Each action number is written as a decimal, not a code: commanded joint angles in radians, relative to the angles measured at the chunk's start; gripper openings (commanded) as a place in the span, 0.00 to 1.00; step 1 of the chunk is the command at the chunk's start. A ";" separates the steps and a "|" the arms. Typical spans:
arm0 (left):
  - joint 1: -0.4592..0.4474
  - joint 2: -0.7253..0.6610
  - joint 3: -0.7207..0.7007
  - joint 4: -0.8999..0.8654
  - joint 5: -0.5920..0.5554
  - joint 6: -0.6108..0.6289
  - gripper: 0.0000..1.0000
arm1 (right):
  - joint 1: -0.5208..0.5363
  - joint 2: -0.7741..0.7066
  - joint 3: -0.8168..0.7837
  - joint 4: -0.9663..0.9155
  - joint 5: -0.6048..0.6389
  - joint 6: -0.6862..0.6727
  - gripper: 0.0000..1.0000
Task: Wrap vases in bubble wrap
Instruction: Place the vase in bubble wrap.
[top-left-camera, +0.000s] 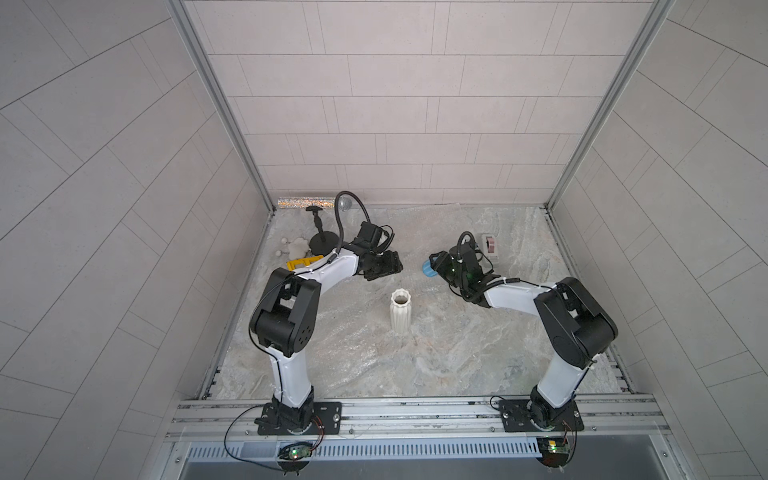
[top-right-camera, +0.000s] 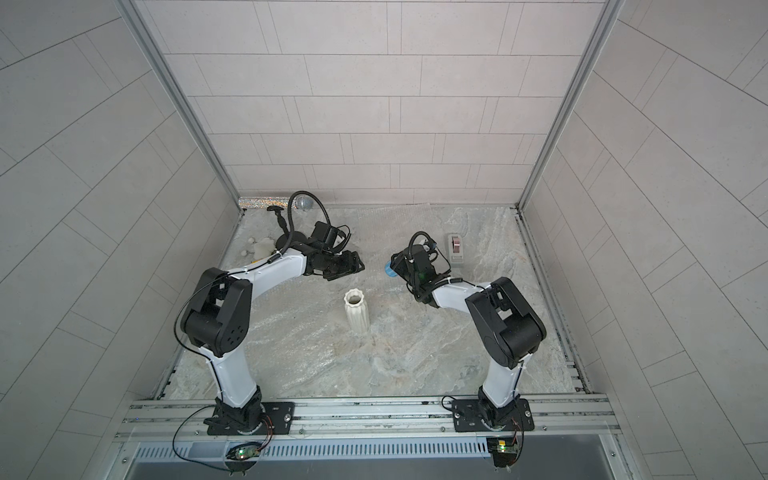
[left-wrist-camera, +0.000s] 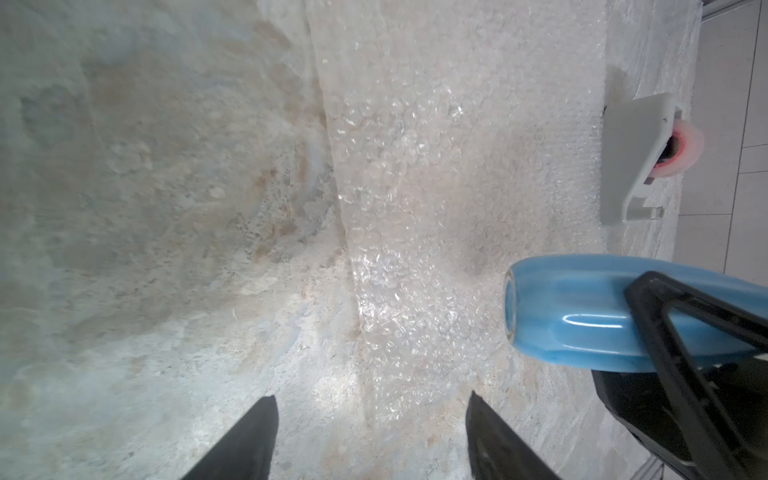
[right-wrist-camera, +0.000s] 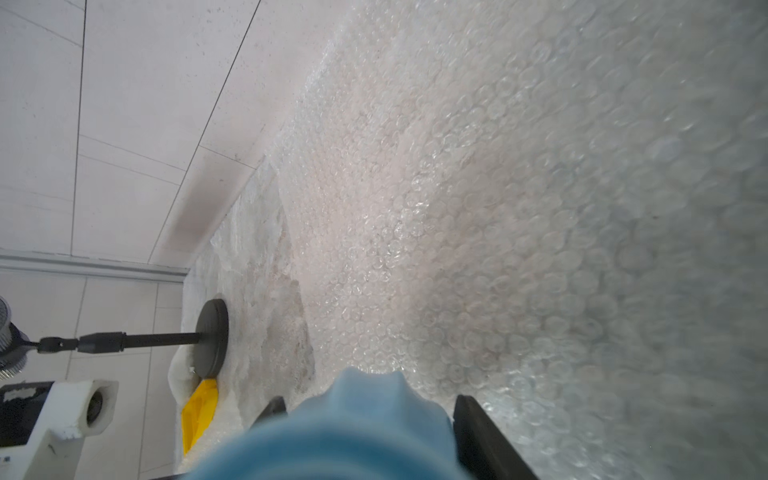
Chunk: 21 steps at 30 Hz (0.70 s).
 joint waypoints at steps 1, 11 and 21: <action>-0.001 -0.037 0.049 -0.055 -0.055 0.052 0.76 | 0.013 0.031 0.030 0.091 0.050 0.114 0.25; -0.002 -0.023 0.076 -0.075 -0.063 0.078 0.76 | 0.015 0.066 -0.019 0.109 0.076 0.202 0.36; -0.001 0.010 0.111 -0.065 -0.082 0.107 0.76 | 0.002 0.071 -0.079 0.170 0.073 0.300 0.47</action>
